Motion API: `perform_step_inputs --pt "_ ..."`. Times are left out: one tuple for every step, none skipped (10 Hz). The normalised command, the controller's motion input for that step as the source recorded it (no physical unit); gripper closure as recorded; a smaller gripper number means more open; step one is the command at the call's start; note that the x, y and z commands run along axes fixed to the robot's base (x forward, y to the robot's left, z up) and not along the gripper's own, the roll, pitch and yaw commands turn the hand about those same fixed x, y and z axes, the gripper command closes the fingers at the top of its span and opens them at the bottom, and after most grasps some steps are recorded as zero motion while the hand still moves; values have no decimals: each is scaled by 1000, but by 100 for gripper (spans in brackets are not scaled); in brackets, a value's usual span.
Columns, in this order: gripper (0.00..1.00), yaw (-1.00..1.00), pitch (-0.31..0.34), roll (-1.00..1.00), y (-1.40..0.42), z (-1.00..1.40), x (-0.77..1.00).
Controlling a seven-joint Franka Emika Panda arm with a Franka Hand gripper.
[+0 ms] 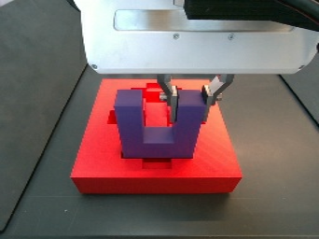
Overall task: Pick up the purple object. Move up. Place the purple object on the fixture. Regrasp the purple object. Move to above the board. Insert the purple object.
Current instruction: Insert the purple object.
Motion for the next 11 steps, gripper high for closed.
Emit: perform_step_inputs --pt "100 -9 0 3 -11 -117 63" --pt "100 0 0 21 -9 -171 0" --pt "100 0 0 10 0 -220 -34" --pt "100 0 0 0 0 -140 -74" --pt "100 0 0 0 -20 -169 0" --pt "100 0 13 23 -17 -263 6" --pt "100 0 47 57 -31 -320 34" --pt "100 0 80 99 -60 -397 69" --pt "100 -11 109 126 -89 -457 80" --pt "100 -23 130 141 -106 -503 91" --pt "100 -51 131 134 -111 -540 151"
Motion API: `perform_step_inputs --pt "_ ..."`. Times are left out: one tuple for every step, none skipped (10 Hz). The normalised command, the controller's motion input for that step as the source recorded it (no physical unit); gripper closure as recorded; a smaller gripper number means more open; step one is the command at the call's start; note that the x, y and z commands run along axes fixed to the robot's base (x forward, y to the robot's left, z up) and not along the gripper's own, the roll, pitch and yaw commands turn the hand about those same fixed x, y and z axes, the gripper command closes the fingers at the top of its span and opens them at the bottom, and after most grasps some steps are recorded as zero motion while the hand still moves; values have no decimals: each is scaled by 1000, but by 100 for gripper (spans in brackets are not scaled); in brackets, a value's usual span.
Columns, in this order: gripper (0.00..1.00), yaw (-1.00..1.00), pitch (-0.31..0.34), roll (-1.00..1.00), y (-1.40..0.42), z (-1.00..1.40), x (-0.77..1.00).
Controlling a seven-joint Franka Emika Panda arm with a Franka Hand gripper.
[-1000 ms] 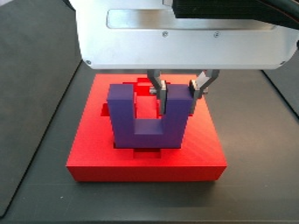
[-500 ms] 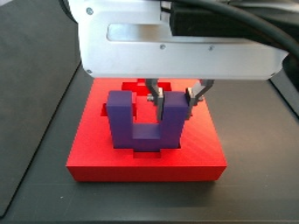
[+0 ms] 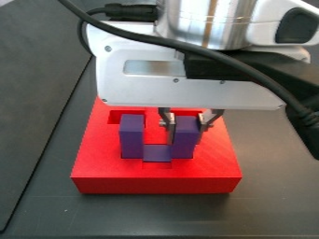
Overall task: Pick up the purple object. Move up. Place the purple object on the fixture. Regrasp the purple object. Move to above the board. Insert the purple object.
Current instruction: Insert the purple object.
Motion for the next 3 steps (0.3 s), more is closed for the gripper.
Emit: perform_step_inputs --pt "100 -206 166 66 -51 -474 320" --pt "100 -46 37 0 0 0 26" --pt "100 0 0 0 0 0 0"
